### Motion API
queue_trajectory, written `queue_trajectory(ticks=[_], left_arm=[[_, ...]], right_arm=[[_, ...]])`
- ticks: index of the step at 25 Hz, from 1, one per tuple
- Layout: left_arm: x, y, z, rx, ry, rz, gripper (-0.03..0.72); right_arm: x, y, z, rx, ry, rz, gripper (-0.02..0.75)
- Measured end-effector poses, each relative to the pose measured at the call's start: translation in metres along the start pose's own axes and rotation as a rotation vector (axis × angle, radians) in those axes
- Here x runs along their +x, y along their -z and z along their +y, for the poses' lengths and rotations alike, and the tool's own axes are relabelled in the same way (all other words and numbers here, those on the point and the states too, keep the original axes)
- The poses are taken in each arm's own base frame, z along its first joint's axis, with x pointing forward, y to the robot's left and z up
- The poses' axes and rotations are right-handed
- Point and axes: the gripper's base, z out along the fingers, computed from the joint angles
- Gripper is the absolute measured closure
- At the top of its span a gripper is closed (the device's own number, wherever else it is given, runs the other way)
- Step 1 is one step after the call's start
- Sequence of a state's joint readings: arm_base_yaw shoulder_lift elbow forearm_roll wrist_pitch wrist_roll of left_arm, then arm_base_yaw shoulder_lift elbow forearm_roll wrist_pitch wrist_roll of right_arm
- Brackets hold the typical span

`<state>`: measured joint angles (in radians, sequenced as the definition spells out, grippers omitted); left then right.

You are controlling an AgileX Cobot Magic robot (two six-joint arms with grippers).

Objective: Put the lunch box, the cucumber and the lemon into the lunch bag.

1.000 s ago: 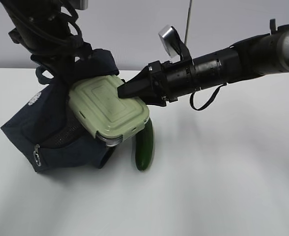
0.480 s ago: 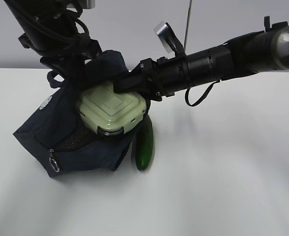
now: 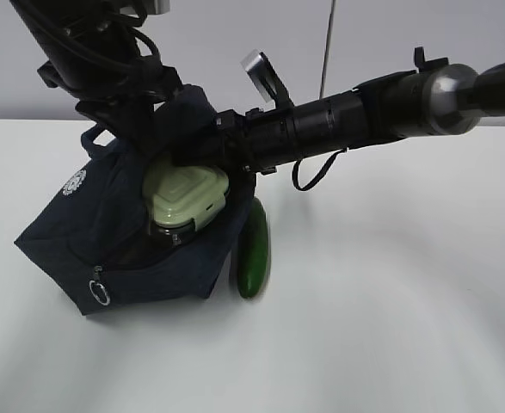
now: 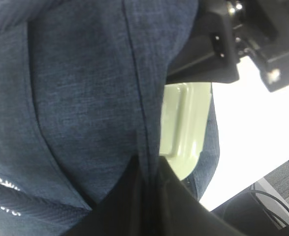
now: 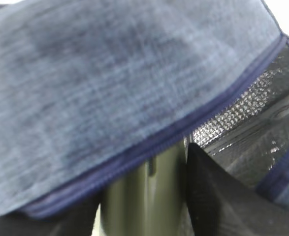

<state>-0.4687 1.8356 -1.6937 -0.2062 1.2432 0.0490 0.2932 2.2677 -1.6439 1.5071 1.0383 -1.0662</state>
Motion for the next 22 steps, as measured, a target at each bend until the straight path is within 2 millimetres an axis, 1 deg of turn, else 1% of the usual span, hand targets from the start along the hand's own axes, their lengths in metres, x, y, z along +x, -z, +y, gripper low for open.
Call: queue_trajectory(ticks=[3, 9, 14, 22], left_arm=[[0.0, 0.0, 0.0, 0.003, 0.001, 0.0, 0.692], [0.0, 0.0, -0.003, 0.028, 0.01, -0.001, 0.692], [0.0, 0.0, -0.005, 0.05, 0.015, -0.003, 0.692], [0.0, 0.0, -0.005, 0.056, 0.017, -0.003, 0.692]], right_arm=[[-0.001, -0.005, -0.003, -0.007, -0.009, -0.009, 0.35], [0.001, -0.013, -0.009, 0.036, -0.008, -0.025, 0.351], [0.0, -0.016, -0.01, 0.044, -0.012, -0.046, 0.351], [0.003, -0.027, -0.007, 0.086, 0.019, -0.053, 0.351]])
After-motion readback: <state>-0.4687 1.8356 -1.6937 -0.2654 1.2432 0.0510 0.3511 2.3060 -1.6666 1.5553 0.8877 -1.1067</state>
